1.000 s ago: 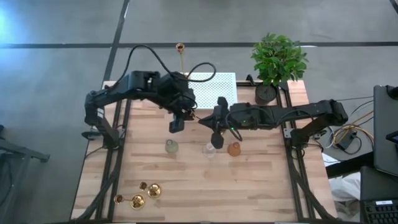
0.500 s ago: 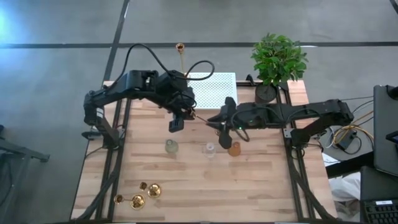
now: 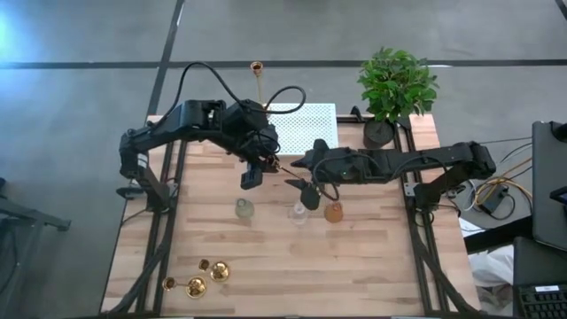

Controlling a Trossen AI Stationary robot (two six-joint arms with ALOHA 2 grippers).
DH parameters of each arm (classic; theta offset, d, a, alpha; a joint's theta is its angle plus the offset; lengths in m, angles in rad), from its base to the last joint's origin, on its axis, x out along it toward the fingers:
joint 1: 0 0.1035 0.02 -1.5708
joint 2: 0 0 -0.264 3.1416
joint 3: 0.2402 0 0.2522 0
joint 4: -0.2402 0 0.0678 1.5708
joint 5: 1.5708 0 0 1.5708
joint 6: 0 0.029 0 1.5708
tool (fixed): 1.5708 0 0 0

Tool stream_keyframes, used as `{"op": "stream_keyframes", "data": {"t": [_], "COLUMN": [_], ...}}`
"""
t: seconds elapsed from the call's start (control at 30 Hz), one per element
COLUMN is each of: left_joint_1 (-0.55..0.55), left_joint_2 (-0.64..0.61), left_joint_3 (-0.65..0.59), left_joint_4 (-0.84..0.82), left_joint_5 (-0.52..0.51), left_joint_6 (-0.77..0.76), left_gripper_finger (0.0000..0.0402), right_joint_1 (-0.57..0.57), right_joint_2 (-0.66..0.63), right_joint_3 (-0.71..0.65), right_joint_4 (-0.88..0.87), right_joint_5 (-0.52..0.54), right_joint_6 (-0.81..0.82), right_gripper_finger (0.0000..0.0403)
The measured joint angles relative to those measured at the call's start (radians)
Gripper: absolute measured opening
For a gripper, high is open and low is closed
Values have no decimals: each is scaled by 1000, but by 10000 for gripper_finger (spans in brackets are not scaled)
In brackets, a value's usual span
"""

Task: Pick & Place candle stick holders
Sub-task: Align the gold candle holder with the other gold candle holder on the shelf

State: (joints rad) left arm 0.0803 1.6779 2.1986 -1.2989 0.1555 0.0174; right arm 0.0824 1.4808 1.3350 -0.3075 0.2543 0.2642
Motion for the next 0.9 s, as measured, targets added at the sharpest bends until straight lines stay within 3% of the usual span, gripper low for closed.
{"op": "stream_keyframes", "data": {"t": [0.13,0.3,0.37,0.53,0.9], "left_joint_1": [0,0,0,0,0], "left_joint_2": [0,0,0,1,1], "left_joint_3": [0,0,0,0,0], "left_joint_4": [22,50,46,45,47], "left_joint_5": [5,11,12,17,46], "left_joint_6": [0,0,-1,-3,-18], "left_gripper_finger": [139,139,139,140,140], "right_joint_1": [-3,-2,-7,-8,-6], "right_joint_2": [8,34,38,37,35], "right_joint_3": [0,0,0,0,19], "right_joint_4": [53,133,132,132,116], "right_joint_5": [-24,-51,-49,-49,-61], "right_joint_6": [4,1,0,-18,-44], "right_gripper_finger": [240,200,164,28,8]}}
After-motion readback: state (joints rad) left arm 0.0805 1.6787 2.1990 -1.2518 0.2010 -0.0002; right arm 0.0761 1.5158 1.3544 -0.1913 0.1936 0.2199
